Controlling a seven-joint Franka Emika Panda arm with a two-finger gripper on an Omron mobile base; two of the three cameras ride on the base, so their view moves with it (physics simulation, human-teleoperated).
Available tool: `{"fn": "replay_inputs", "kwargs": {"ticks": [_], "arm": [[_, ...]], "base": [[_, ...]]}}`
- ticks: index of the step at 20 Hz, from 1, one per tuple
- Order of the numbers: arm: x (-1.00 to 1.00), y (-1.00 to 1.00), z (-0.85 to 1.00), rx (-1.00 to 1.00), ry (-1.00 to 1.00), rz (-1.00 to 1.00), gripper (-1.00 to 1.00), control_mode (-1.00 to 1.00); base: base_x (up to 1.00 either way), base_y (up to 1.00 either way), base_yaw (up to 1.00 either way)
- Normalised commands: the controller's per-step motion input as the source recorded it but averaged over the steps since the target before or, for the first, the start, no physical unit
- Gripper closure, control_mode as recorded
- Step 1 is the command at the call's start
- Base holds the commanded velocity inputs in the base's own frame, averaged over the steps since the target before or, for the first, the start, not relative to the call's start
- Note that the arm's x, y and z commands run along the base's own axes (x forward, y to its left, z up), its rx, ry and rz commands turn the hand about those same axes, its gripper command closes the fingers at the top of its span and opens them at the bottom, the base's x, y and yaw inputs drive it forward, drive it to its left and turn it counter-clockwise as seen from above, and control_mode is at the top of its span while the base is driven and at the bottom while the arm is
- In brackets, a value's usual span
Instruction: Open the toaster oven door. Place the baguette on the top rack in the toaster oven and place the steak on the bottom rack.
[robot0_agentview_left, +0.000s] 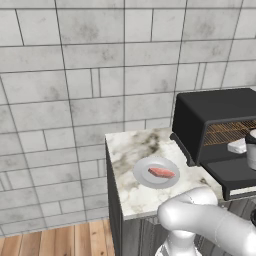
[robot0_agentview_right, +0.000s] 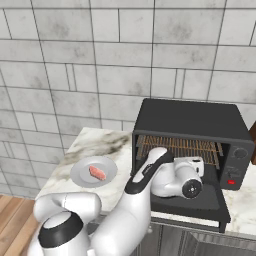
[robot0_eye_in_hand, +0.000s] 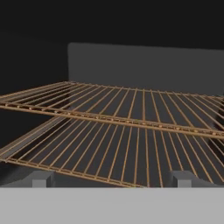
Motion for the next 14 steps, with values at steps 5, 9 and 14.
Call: {"fn": "replay_inputs", "kwargs": {"ticks": [5, 9, 14], "arm": [[0.14, 0.00, -0.09, 0.02, 0.00, 0.00, -1.00, -1.00], [0.23, 0.00, -0.03, 0.00, 0.00, 0.00, -1.00, -1.00], [0.22, 0.00, -0.03, 0.00, 0.00, 0.00, -1.00, -1.00]], "base": [[0.00, 0.00, 0.00], [0.00, 0.00, 0.00], [0.00, 0.00, 0.00]]}}
